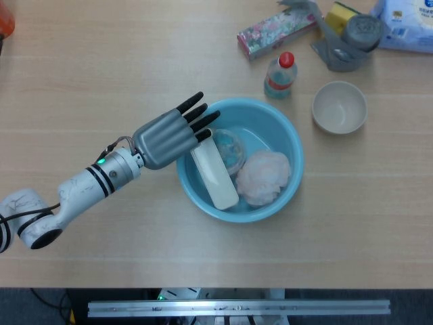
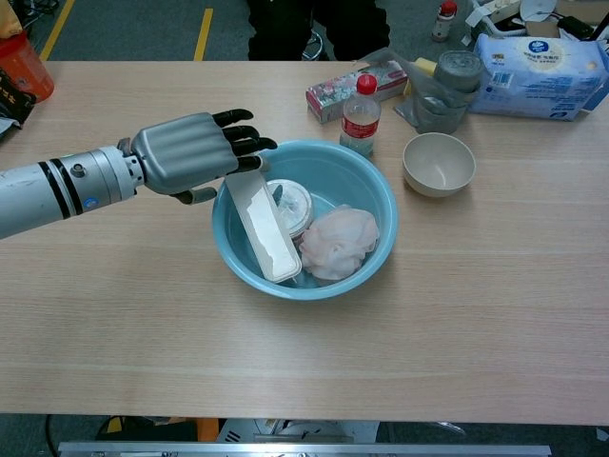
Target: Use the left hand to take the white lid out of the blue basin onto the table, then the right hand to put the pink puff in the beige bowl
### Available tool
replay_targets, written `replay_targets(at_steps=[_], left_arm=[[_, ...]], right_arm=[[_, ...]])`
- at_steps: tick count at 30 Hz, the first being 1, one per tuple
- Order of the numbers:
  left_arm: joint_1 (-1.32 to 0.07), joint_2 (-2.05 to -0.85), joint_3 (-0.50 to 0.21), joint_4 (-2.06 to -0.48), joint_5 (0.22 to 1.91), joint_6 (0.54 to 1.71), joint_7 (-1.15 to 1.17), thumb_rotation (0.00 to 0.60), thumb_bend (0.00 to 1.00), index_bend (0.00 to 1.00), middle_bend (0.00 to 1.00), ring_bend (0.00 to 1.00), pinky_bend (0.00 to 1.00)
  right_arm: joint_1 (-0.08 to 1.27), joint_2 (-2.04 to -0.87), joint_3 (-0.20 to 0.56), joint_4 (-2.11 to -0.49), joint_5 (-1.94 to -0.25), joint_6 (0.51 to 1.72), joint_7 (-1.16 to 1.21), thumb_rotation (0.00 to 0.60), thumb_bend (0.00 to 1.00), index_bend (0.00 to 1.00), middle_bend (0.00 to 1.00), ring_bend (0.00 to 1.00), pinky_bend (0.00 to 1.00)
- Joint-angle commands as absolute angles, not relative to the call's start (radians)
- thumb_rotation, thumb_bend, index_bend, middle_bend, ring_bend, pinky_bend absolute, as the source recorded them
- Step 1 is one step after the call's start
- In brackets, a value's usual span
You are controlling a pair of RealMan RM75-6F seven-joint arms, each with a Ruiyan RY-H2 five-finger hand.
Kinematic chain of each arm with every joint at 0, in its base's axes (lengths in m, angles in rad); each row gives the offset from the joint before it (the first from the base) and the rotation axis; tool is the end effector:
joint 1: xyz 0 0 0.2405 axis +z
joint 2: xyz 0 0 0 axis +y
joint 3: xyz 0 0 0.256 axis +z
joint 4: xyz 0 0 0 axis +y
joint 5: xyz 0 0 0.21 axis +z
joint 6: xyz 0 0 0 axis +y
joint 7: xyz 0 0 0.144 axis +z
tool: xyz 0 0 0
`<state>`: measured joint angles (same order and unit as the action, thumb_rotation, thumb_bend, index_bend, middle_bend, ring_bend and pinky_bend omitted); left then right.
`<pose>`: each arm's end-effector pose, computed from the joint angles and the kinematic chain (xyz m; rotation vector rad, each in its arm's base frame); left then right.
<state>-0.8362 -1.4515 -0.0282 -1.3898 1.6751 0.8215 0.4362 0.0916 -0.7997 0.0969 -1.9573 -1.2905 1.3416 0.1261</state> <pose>-0.1400 0.3242 -0.0235 -2.3895 -0.0752 -0.7065 -0.2851 -0.1841 0.2186 1.2193 -1.1703 0.8894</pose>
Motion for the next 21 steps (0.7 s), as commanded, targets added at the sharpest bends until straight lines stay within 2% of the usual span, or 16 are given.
replay_targets(at_steps=[1, 9, 15, 21], left_arm=[[-0.841, -1.459, -0.022, -1.38, 1.678, 0.826, 0.426, 0.6, 0.36, 0.19, 0.06, 0.1, 0.04], [-0.849, -1.471, -0.007, -1.356, 1.688, 0.848, 0.407, 0.6, 0.36, 0.25, 0.09, 0.1, 0.04], [-0.85, -1.469, 0.002, -1.357, 1.689, 0.863, 0.4, 0.6, 0.36, 0.34, 0.12, 0.11, 0.04], [-0.844, -1.462, 0.01, -1.362, 1.681, 0.875, 0.401, 0.6, 0.36, 0.38, 0.16, 0.12, 0.04]], right_arm=[[0.09, -0.799, 0.096, -1.956, -1.291, 1.342, 0.131, 0.6, 0.37, 0.26, 0.3, 0.09, 0.16], [0.085, -0.795, 0.096, -1.95, -1.292, 1.343, 0.147, 0.6, 0.37, 0.26, 0.31, 0.09, 0.16], [0.084, -0.795, 0.096, -1.946, -1.295, 1.338, 0.158, 0.6, 0.37, 0.26, 0.31, 0.09, 0.16], [0.081, -0.791, 0.095, -1.946, -1.301, 1.341, 0.167, 0.6, 0.37, 0.26, 0.31, 0.09, 0.16]])
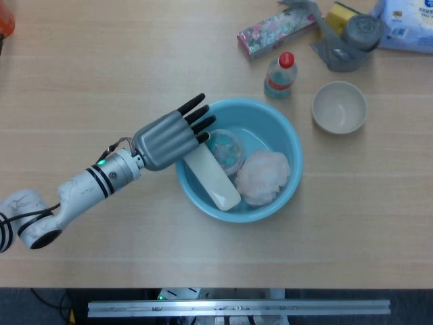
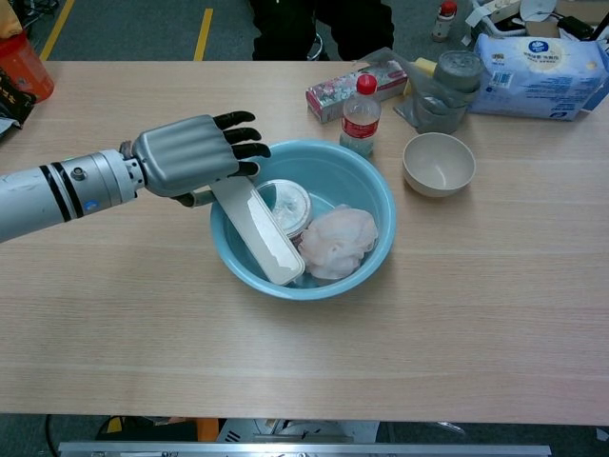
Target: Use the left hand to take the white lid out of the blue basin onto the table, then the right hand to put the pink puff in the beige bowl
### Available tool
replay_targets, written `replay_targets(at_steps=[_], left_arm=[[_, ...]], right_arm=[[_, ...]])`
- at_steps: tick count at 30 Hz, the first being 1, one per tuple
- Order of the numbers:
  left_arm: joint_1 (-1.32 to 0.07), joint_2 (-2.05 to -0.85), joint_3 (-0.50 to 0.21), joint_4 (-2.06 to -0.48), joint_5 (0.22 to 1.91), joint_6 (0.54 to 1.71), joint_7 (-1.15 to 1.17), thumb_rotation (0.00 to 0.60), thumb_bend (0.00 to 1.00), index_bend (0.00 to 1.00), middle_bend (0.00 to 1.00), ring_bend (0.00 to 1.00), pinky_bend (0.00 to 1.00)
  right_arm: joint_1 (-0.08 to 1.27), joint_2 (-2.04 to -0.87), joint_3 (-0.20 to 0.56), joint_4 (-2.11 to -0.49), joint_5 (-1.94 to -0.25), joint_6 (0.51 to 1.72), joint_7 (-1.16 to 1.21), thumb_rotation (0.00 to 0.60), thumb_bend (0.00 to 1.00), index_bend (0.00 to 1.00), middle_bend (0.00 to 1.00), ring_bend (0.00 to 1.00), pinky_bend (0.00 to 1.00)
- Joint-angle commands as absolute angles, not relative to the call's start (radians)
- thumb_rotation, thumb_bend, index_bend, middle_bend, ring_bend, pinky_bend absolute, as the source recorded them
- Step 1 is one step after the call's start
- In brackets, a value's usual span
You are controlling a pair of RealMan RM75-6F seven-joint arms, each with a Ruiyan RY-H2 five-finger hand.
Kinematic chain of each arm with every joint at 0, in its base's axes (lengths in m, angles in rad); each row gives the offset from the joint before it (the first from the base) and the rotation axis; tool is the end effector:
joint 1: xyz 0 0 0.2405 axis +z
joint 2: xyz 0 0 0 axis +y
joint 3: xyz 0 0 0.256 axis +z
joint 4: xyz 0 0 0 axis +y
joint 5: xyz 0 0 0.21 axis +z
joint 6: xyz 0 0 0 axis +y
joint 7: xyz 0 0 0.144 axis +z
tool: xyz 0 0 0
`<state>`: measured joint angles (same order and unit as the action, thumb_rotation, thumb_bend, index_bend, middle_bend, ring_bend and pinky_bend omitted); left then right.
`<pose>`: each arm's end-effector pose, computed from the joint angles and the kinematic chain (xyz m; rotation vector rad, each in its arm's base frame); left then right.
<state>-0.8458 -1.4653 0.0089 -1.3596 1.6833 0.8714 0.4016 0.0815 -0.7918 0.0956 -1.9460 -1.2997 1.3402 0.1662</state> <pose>-0.1436 0.3232 -0.0250 -2.3869 -0.0775 -0.7322 -0.2885 -0.1814 0.2217 1.2059 -1.1863 0.9009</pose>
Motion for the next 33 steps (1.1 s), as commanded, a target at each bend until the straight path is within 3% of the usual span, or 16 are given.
replay_targets(at_steps=[1, 11, 23, 33], left_arm=[[-0.843, -1.46, 0.011, -1.365, 1.679, 0.877, 0.402, 0.6, 0.36, 0.39, 0.17, 0.12, 0.04], [-0.822, -1.395, 0.033, -1.417, 1.699, 0.931, 0.379, 0.6, 0.36, 0.5, 0.29, 0.22, 0.07], [-0.738, -1.201, 0.035, -1.53, 1.677, 1.073, 0.294, 0.6, 0.36, 0.5, 0.32, 0.23, 0.07], [-0.692, -1.101, -0.024, -1.533, 1.547, 1.097, 0.131, 0.6, 0.36, 0.5, 0.31, 0.23, 0.07]], right_arm=[[0.08, -0.791, 0.095, -1.946, -1.302, 1.342, 0.168, 0.6, 0.37, 0.26, 0.31, 0.09, 0.16], [0.08, -0.791, 0.094, -1.95, -1.31, 1.341, 0.172, 0.6, 0.37, 0.26, 0.31, 0.09, 0.16], [0.088, -0.791, 0.098, -1.966, -1.312, 1.338, 0.154, 0.6, 0.37, 0.26, 0.31, 0.09, 0.16], [0.097, -0.796, 0.101, -1.971, -1.312, 1.33, 0.147, 0.6, 0.37, 0.26, 0.31, 0.09, 0.16]])
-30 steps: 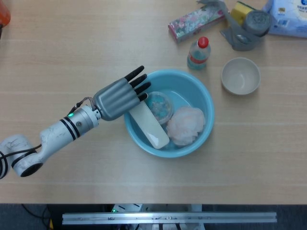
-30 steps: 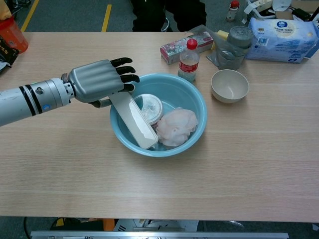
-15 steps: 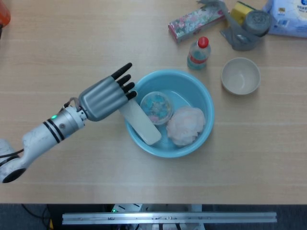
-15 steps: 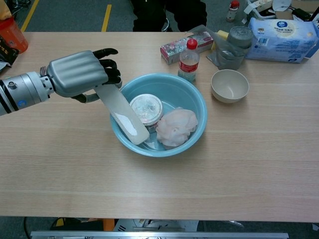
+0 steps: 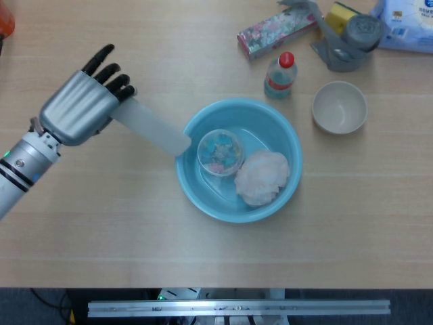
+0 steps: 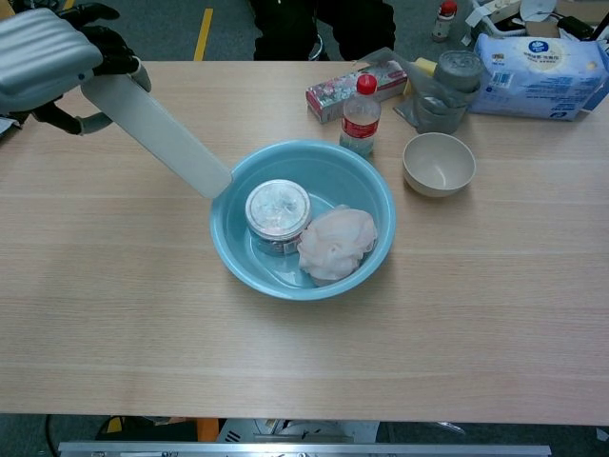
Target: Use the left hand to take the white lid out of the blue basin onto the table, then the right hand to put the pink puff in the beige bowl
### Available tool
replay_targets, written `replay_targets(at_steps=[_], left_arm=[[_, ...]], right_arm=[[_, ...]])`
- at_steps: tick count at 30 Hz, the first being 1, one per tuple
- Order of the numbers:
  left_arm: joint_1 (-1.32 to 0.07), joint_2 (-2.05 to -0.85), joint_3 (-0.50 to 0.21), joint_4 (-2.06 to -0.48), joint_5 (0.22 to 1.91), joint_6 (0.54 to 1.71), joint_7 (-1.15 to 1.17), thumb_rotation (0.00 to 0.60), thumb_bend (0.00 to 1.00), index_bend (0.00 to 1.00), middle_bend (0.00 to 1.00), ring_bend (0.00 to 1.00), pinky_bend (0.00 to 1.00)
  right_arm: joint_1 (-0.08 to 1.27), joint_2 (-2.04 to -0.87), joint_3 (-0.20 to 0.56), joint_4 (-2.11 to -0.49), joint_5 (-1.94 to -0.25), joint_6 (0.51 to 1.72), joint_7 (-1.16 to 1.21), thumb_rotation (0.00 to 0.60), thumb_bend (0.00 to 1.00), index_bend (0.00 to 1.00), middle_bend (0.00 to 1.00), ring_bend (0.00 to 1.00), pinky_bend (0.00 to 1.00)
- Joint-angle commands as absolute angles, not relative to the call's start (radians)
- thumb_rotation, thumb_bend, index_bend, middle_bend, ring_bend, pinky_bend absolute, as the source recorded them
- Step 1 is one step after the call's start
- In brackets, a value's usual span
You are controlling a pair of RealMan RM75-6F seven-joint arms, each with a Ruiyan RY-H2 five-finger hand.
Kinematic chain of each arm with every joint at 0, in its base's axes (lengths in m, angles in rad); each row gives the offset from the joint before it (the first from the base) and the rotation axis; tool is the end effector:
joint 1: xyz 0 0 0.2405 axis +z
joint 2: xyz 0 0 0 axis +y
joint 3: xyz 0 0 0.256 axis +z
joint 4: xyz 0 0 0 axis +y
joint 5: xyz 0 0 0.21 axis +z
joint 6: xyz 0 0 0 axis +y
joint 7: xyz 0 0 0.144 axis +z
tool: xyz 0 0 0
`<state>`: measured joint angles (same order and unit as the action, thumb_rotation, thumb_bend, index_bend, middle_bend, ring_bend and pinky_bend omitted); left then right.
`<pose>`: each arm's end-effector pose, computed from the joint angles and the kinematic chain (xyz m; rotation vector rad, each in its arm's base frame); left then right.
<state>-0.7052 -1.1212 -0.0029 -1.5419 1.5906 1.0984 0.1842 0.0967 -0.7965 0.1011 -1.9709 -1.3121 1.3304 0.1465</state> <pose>-0.1867 0.3283 0.1063 -2.0654 -0.3814 -0.8492 -0.2785 -0.1864 0.2158 1.2373 -1.1891 0.9215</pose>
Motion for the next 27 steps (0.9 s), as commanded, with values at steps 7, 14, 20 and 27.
replay_targets(at_steps=[7, 14, 20, 27], left_arm=[[-0.697, -1.116, -0.043, -1.459, 1.452, 1.006, 0.069, 0.6, 0.36, 0.5, 0.31, 0.23, 0.07], [-0.722, -1.189, -0.056, -1.327, 1.357, 0.873, 0.028, 0.6, 0.36, 0.49, 0.31, 0.23, 0.07], [-0.739, -1.235, -0.055, -1.258, 1.304, 0.784, 0.029, 0.6, 0.36, 0.41, 0.28, 0.22, 0.07], [-0.753, -1.263, -0.054, -1.211, 1.262, 0.712, 0.037, 0.6, 0.36, 0.28, 0.17, 0.13, 0.07]], right_arm=[[0.098, -0.797, 0.1, -1.962, -1.314, 1.326, 0.157, 0.6, 0.37, 0.26, 0.31, 0.09, 0.16], [0.101, -0.798, 0.096, -1.957, -1.318, 1.317, 0.159, 0.6, 0.37, 0.26, 0.31, 0.09, 0.16], [0.109, -0.801, 0.098, -1.956, -1.315, 1.307, 0.155, 0.6, 0.37, 0.26, 0.31, 0.09, 0.16], [0.139, -0.789, 0.106, -1.96, -1.325, 1.274, 0.134, 0.6, 0.37, 0.26, 0.31, 0.09, 0.16]])
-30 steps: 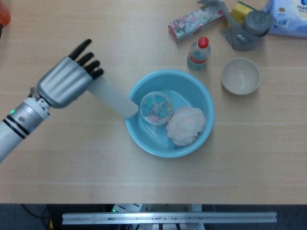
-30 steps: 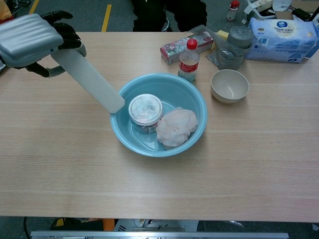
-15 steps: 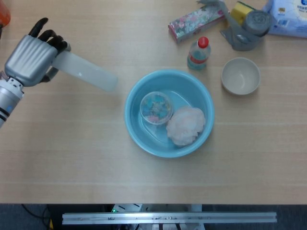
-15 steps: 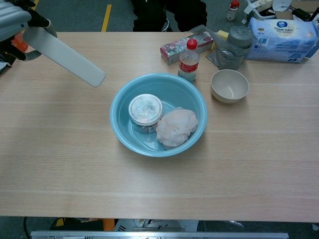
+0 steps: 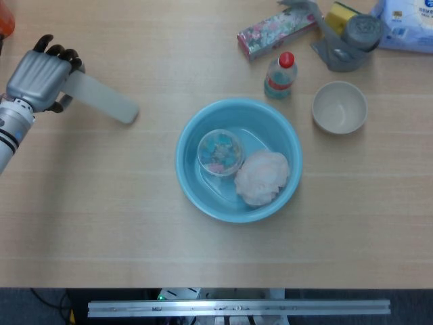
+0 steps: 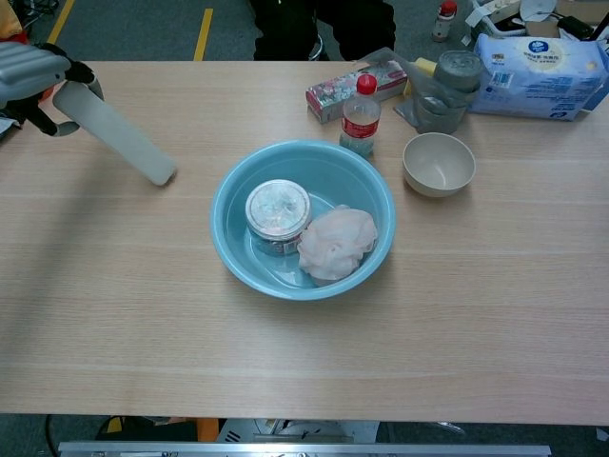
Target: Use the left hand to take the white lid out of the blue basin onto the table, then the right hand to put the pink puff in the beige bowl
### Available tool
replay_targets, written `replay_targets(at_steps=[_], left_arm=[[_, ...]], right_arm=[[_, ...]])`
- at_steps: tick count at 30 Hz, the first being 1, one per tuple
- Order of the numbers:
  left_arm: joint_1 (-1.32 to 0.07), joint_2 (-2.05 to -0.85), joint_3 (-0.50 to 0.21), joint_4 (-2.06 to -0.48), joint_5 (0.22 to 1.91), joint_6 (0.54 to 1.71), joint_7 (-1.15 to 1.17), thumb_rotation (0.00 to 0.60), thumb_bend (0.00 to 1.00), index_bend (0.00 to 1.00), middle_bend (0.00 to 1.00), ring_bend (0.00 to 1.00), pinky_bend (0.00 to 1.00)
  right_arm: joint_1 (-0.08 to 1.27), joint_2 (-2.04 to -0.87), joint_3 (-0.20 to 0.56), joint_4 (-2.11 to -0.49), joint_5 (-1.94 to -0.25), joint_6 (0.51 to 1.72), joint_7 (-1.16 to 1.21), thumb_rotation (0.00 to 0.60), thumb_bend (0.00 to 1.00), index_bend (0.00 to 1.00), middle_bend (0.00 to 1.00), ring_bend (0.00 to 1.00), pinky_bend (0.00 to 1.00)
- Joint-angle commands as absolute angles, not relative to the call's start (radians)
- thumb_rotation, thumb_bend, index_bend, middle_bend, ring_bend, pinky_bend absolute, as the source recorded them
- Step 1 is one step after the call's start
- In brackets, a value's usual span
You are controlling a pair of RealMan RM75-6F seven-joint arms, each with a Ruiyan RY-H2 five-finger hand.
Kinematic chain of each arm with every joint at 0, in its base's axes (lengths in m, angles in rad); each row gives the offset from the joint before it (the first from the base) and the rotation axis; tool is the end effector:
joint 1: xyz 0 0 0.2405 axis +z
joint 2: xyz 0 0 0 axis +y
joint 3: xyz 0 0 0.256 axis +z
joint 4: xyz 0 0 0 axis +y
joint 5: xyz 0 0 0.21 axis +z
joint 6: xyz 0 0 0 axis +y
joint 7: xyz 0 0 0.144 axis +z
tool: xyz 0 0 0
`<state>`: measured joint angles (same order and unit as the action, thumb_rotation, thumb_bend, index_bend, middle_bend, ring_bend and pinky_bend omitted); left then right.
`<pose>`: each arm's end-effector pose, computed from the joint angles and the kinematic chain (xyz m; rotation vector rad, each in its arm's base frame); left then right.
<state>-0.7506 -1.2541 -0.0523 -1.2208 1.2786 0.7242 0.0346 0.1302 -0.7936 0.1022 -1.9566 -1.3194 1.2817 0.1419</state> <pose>-0.2637 0.3914 0.0923 -1.8944 -0.8264 -0.5352 -0.2765 -0.1956 0.2117 1.2951 -1.1896 0.9042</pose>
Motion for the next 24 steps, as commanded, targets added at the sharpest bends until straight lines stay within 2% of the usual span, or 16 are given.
replay_targets(at_steps=[1, 5, 9, 15, 24], left_arm=[[-0.752, -1.263, -0.055, -1.212, 1.255, 0.709, 0.037, 0.6, 0.36, 0.24, 0.14, 0.1, 0.07], [-0.741, -1.261, -0.06, -1.226, 1.251, 0.727, 0.039, 0.6, 0.36, 0.14, 0.03, 0.01, 0.07], [-0.725, -1.243, -0.063, -1.26, 1.258, 0.767, 0.053, 0.6, 0.36, 0.07, 0.0, 0.0, 0.07], [-0.692, -1.2, -0.068, -1.34, 1.264, 0.841, 0.084, 0.6, 0.36, 0.06, 0.0, 0.0, 0.07], [-0.581, -1.14, -0.05, -1.496, 1.395, 1.095, 0.091, 0.6, 0.36, 0.07, 0.0, 0.0, 0.07]], right_arm=[[0.145, -0.786, 0.108, -1.962, -1.33, 1.27, 0.13, 0.6, 0.37, 0.26, 0.31, 0.09, 0.16], [0.187, -0.784, 0.12, -1.959, -1.339, 1.225, 0.11, 0.6, 0.37, 0.26, 0.31, 0.09, 0.18], [0.251, -0.788, 0.131, -1.961, -1.356, 1.143, 0.087, 0.6, 0.36, 0.26, 0.31, 0.09, 0.2], [0.339, -0.812, 0.137, -1.988, -1.4, 1.049, 0.02, 0.6, 0.27, 0.26, 0.31, 0.09, 0.2], [0.522, -0.924, 0.147, -2.004, -1.396, 0.84, -0.132, 0.6, 0.17, 0.26, 0.32, 0.11, 0.22]])
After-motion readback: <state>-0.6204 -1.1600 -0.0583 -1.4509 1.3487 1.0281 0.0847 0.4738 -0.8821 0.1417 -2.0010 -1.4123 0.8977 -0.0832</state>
